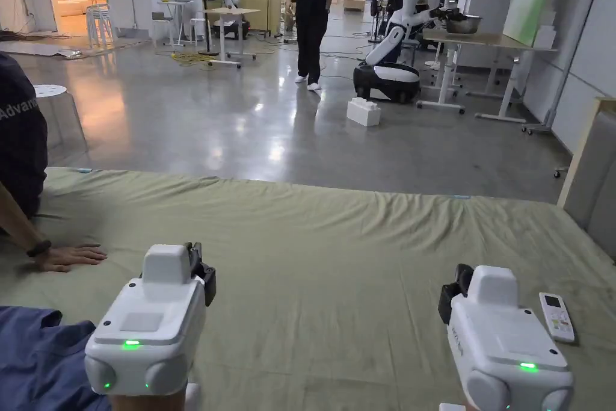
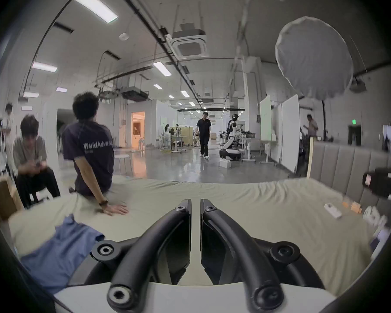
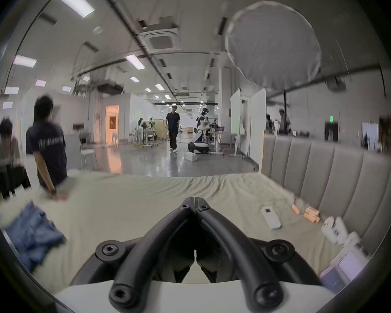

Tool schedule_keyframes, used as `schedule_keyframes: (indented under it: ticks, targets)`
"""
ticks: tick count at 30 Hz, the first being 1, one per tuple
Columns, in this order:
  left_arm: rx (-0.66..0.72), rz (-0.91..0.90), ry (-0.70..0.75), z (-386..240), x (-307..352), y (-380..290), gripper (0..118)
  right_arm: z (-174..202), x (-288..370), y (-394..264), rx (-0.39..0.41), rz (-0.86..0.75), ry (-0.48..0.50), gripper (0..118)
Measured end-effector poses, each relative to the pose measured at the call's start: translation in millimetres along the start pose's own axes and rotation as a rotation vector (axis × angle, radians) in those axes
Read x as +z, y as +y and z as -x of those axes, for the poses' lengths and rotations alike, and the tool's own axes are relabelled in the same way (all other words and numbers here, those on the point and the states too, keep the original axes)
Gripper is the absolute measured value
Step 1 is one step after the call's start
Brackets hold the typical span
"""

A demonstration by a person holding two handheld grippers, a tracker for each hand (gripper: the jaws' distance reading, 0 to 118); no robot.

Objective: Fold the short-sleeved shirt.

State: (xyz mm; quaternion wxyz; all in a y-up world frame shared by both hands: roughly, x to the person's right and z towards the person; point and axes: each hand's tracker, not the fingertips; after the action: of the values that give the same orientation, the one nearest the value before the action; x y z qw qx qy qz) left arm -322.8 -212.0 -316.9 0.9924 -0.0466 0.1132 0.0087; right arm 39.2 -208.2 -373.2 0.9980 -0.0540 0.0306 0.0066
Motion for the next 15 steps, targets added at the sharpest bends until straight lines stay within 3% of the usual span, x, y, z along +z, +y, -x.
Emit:
schedule_keyframes:
  ticks: [4, 6, 7, 9, 12, 15]
  targets:
    - [0.378, -0.009, -0.010, 22.6, 0.7, 3.0, 8, -18.3, 1.4, 0.9, -0.342, 0.053, -0.016, 0]
    - [0.470, -0.024, -0.008, 22.5, 9.9, 7.3, 8, -20.7, 3.2, 4.3, -0.360, 0.021, -0.012, 0]
    - [0.415, -0.020, -0.005, 18.6, 10.8, 8.4, 8, -18.3, 4.1, 5.6, -0.320, 0.012, -0.010, 0]
    - [0.118, 0.002, -0.003, 3.8, 8.4, 11.8, 8, -3.8, 2.7, 12.3, -0.061, -0.009, 0.005, 0]
    - [-0.544, 0.020, -0.010, -27.4, 7.7, 7.6, 8, 34.7, 4.0, 13.2, 0.632, -0.107, 0.022, 0]
    - [-1.031, -0.013, -0.001, -42.1, 4.8, -7.1, 7, 52.9, 11.7, -5.2, 1.083, -0.149, 0.036, 0]
